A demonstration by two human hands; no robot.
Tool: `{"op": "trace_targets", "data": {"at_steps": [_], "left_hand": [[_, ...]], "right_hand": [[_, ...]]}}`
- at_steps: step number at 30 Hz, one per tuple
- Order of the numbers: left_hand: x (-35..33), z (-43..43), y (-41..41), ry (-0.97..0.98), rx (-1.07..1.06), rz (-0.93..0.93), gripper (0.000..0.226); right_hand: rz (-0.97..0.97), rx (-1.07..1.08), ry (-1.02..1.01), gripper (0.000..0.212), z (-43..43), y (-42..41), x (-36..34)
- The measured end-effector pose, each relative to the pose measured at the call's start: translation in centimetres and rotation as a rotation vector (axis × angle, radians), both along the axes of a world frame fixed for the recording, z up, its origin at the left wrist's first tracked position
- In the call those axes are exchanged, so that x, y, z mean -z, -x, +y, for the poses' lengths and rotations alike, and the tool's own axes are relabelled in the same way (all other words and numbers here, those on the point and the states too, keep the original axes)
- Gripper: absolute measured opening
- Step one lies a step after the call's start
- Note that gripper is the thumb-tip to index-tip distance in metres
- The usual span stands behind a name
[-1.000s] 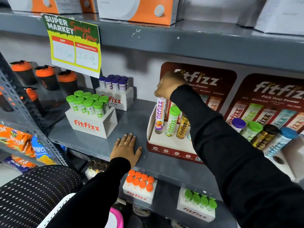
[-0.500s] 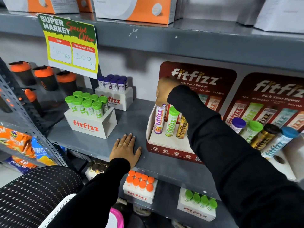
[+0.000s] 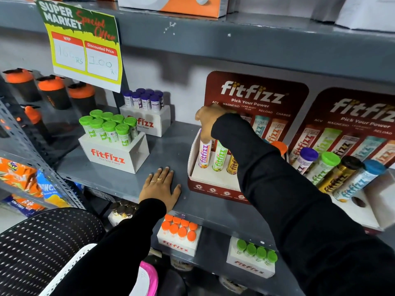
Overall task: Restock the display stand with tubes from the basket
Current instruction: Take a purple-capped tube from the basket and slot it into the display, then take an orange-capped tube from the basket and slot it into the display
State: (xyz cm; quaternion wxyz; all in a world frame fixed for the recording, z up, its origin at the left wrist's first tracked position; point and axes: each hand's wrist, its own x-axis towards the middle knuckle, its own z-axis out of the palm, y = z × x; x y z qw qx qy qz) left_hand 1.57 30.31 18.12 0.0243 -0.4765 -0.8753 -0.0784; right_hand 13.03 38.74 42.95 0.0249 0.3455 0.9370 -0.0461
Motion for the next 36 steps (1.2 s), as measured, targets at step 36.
{"op": "trace_targets", "data": {"at_steps": [36], "left_hand": [[25.4,-29.7,-4.3,0.047,-0.620,-0.315,0.057]], "right_hand": [[-0.550,-0.661,0.046,0.040,-25.4,18.8,42.1]]}}
